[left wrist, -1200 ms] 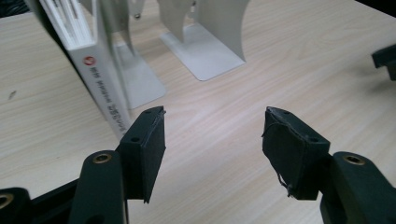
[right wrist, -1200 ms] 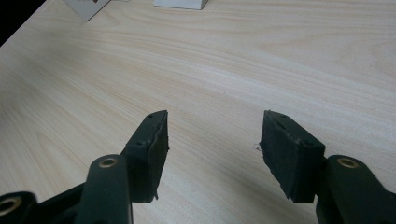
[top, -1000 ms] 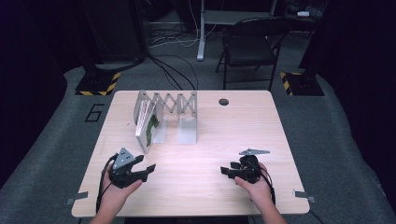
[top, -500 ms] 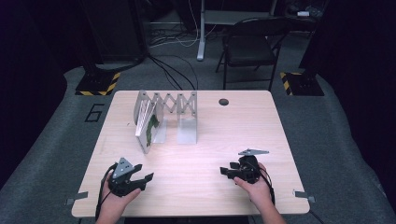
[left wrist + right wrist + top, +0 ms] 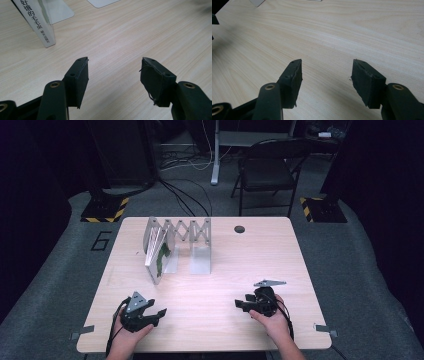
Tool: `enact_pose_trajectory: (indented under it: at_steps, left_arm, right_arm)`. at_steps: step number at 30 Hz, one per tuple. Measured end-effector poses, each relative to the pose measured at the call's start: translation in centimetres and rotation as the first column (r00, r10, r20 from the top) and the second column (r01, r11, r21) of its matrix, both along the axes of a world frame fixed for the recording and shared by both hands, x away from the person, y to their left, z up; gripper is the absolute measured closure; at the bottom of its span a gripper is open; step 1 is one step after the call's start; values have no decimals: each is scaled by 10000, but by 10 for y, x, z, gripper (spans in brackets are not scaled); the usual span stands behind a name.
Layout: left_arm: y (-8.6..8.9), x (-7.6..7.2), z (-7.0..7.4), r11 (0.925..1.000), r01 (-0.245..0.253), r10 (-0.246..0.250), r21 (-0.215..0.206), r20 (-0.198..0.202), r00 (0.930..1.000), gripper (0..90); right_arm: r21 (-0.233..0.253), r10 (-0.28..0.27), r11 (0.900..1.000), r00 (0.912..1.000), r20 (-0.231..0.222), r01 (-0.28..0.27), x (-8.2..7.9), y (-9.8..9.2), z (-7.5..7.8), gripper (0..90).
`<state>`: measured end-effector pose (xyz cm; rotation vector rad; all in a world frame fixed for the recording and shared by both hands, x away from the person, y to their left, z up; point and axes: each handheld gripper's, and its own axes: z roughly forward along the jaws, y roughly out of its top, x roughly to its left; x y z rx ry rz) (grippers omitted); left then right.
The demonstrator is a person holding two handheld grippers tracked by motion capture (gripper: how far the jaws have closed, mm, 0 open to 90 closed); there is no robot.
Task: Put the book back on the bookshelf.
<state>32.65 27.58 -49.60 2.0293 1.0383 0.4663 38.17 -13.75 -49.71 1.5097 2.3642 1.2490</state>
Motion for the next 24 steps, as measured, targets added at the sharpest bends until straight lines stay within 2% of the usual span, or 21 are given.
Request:
enact_pose_trajectory:
  at_steps: [5, 9, 11, 12, 13, 20, 24]
  left_arm:
    - [1, 1, -2, 10000, 13, -13, 17, -49, 10000, 397]
    - [2, 0, -3, 9996, -232, 233, -170, 49, 9997, 397]
    - [3, 0, -2, 9997, -181, 181, -142, -38, 9998, 397]
    - [2, 1, -3, 9995, -262, 263, -192, 59, 9996, 397]
    - [3, 1, -2, 9998, -182, 182, -129, -48, 9998, 397]
    - [-1, -1, -2, 10000, -18, 18, -62, 13, 10000, 399]
    - [-3, -2, -1, 9998, -1, 2, -210, 41, 10000, 400]
  right_arm:
    - [2, -8, 10000, 10000, 5, 8, 1, 0, 0, 415]
    - [-31, 22, 10000, 10000, 0, -22, 1, 1, 0, 415]
    - [-71, 76, 9999, 10000, 9, -75, 1, 2, -1, 415]
    - [-71, 76, 9999, 10000, 9, -75, 1, 2, -1, 415]
    - [-81, 71, 9999, 10000, -17, -72, 1, 3, -1, 415]
    - [-110, 60, 9999, 10000, -51, -61, 2, 3, -2, 415]
    - [-118, 52, 9999, 10000, -10, -52, 3, 3, -1, 415]
